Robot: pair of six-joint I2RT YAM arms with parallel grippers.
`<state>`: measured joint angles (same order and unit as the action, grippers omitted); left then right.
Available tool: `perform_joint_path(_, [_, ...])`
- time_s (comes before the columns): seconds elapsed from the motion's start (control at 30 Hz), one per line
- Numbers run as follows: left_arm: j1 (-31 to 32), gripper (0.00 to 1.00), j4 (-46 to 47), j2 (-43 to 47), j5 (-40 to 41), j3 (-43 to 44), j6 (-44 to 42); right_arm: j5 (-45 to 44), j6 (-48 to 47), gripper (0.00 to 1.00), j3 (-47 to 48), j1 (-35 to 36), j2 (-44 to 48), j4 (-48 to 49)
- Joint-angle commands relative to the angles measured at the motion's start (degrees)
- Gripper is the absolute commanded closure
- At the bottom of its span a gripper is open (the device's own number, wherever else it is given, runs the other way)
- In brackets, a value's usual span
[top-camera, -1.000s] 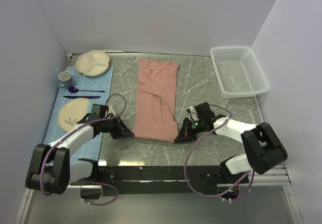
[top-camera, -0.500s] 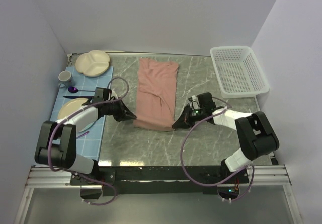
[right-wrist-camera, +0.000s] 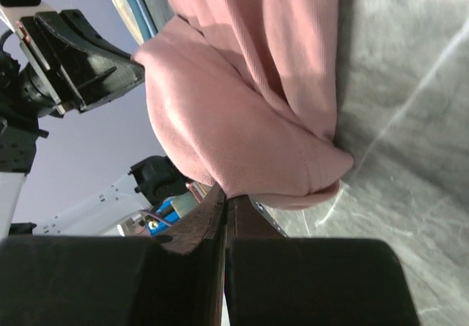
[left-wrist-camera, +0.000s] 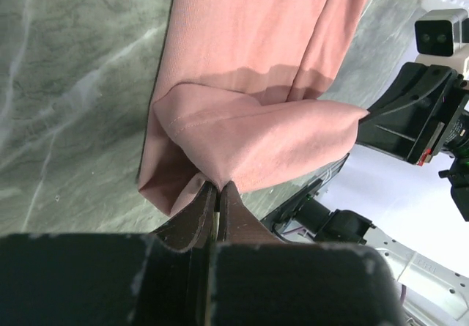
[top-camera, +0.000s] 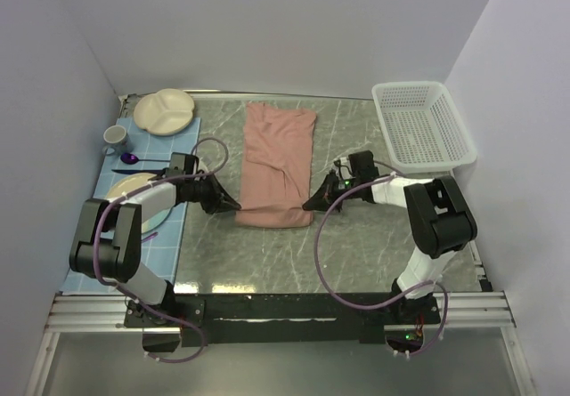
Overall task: Roll the t-shirts
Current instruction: Roll the T-shirt to the center of the board.
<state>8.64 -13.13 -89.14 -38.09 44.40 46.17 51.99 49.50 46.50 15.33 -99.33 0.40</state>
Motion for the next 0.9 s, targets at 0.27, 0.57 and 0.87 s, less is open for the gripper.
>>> perform_joint_path(0.27, [-1.4, 0.99, -3.7, 8.1, -4.3, -4.1, -2.8, 0.4, -5.5, 1.0, -5.2, 1.3, 8.6, -7.5])
perform_joint_path(0.57, [-1.2, 0.99, -5.5, 16.8, 0.4, -15.3, -1.6, -1.7, -5.4, 1.0, -17.7, 4.7, 16.7, -7.6])
perform_joint_path(0.87, [1.4, 0.53, -12.4, 19.1, 5.9, -16.5, 0.9, -5.8, -10.5, 0.44, -13.7, 6.6, 18.4, -13.2])
